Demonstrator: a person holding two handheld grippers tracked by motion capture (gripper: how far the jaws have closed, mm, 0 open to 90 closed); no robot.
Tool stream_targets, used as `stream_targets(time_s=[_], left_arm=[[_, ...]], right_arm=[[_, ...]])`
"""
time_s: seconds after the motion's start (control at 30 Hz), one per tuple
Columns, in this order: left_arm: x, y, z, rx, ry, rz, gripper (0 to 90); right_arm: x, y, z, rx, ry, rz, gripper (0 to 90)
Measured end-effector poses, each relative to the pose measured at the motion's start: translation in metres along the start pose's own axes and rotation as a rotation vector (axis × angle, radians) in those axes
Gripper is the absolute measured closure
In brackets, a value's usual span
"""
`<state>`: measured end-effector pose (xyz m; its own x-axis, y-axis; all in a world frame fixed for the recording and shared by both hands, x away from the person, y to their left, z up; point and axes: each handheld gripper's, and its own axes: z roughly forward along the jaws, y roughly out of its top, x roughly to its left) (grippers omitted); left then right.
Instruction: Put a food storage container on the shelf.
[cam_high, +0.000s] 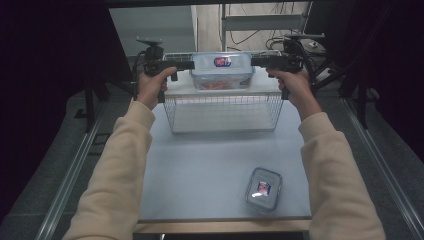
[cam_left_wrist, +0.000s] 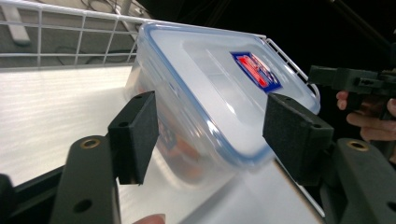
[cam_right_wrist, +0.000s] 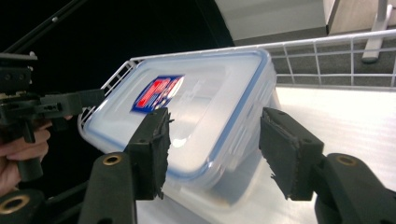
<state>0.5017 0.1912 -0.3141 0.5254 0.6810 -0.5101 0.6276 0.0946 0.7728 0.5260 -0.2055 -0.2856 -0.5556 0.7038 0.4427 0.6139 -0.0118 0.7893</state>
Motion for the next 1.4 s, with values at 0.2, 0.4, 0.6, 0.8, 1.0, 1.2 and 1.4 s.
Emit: stream_targets(time_s=[0.2,0.4,0.6,0.8,1.0,1.2,1.4], left_arm=[[-0.012,-0.017,-0.015,-0.003,-0.007,0.050,37.3],[-0.021,-0.039,-0.031,-0.018,-0.026,0.086,37.8],[-0.027,-0.065,-0.042,-0.007,-0.030,0.121,37.5],[-0.030,-0.086,-0.042,0.019,-0.047,0.136,36.9],[-0.032,-0.113,-0.041,0.040,-0.071,0.144,36.1],[-0.030,-0.140,-0.042,0.046,-0.088,0.138,35.4],[-0.028,-0.181,-0.041,0.064,-0.076,0.132,34.2]], right_arm=[[0.003,-0.016,-0.011,0.024,-0.012,-0.058,44.3],[-0.001,-0.034,-0.025,0.016,0.000,-0.072,44.3],[-0.004,-0.054,-0.042,0.010,0.021,-0.086,44.2],[-0.010,-0.075,-0.053,0.016,0.042,-0.092,44.2],[-0.016,-0.102,-0.061,0.050,0.073,-0.085,43.9],[-0.018,-0.131,-0.068,0.082,0.102,-0.097,43.1],[-0.018,-0.171,-0.073,0.134,0.111,-0.125,42.4]])
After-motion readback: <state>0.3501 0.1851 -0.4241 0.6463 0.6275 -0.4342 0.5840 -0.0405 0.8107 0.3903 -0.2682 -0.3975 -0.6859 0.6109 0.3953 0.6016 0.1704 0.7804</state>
